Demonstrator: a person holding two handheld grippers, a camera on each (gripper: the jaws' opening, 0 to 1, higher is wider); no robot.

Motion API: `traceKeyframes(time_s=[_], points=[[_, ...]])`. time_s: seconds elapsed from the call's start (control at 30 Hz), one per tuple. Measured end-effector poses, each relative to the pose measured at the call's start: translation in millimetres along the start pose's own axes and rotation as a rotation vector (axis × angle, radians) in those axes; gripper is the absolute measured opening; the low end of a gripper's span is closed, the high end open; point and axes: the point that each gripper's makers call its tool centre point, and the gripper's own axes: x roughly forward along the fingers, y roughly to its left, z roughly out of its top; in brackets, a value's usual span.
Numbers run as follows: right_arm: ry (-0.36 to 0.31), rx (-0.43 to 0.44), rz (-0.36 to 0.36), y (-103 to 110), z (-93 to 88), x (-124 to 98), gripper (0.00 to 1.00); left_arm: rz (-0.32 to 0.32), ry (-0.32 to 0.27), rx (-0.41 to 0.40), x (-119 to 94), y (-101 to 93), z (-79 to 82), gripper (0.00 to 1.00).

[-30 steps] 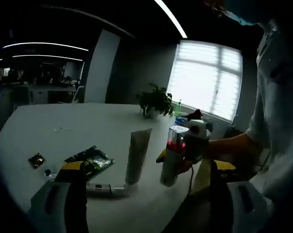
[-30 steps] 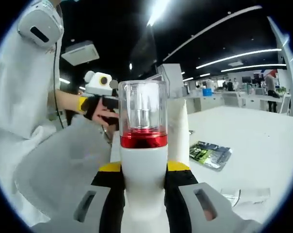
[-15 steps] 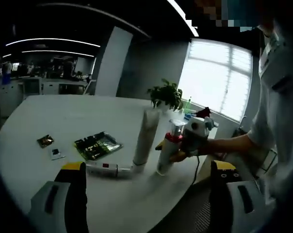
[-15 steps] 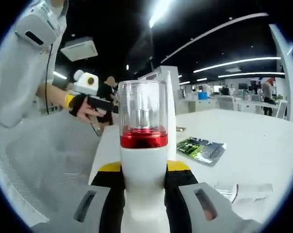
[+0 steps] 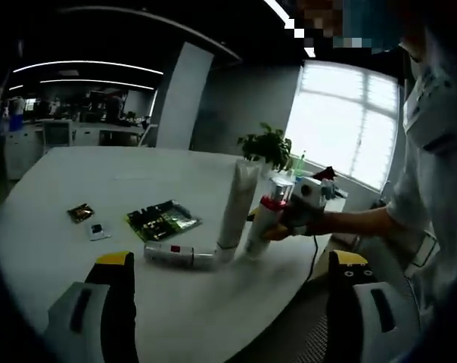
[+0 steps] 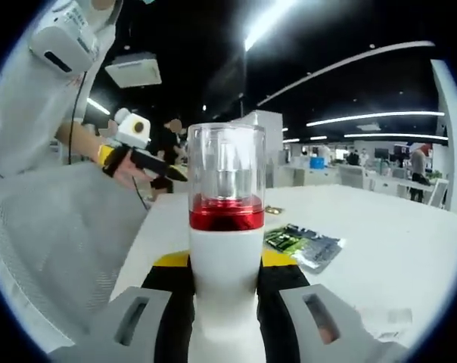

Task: Arrange the skincare products in the storage area until every visible bottle or jar stands upright without overlapping.

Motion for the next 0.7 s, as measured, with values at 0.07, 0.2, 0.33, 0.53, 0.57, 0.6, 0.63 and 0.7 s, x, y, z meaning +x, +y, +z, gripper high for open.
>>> traceKeyframes(time_s=[0.07, 0.2, 0.33, 0.53, 0.57, 0.6, 0.63, 0.7], points=[[-0.001, -0.004, 0.007, -4, -0.7, 2, 0.31, 0.001, -0.001, 0.005, 0, 0.1, 0.7, 0.99], [-0.004, -0.007, 0.015, -12, -2.2, 6, 0.31, 0.004, -0.003, 0.007, 0, 1.1, 1.0, 0.99], [0.000, -0.003, 0.027, -17, -2.9, 8, 0.31, 0.006, -0.008, 0.004, 0, 0.6, 2.1, 0.99], [0.002, 0.007, 0.034, -15, -4.6, 7, 0.31, 0.009, -0.006, 0.005, 0, 1.4, 1.5, 0.99], [0.007, 0.008, 0.035, -15, -5.5, 7, 0.31, 0.007, -0.007, 0.005, 0, 1.0, 1.6, 0.99], [0.027, 0.013, 0.035, -15, -8.9, 7, 0.31, 0.007, -0.006, 0.005, 0, 0.8, 1.7, 0.99], [0.068, 0.006, 0.035, -15, -16.3, 6, 0.31, 0.005, -0.007, 0.004, 0, 0.4, 2.0, 0.99], [0.112, 0.018, 0.042, -12, -25.7, 5, 0.35, 0.002, -0.008, 0.002, 0, -0.3, 2.9, 0.99]])
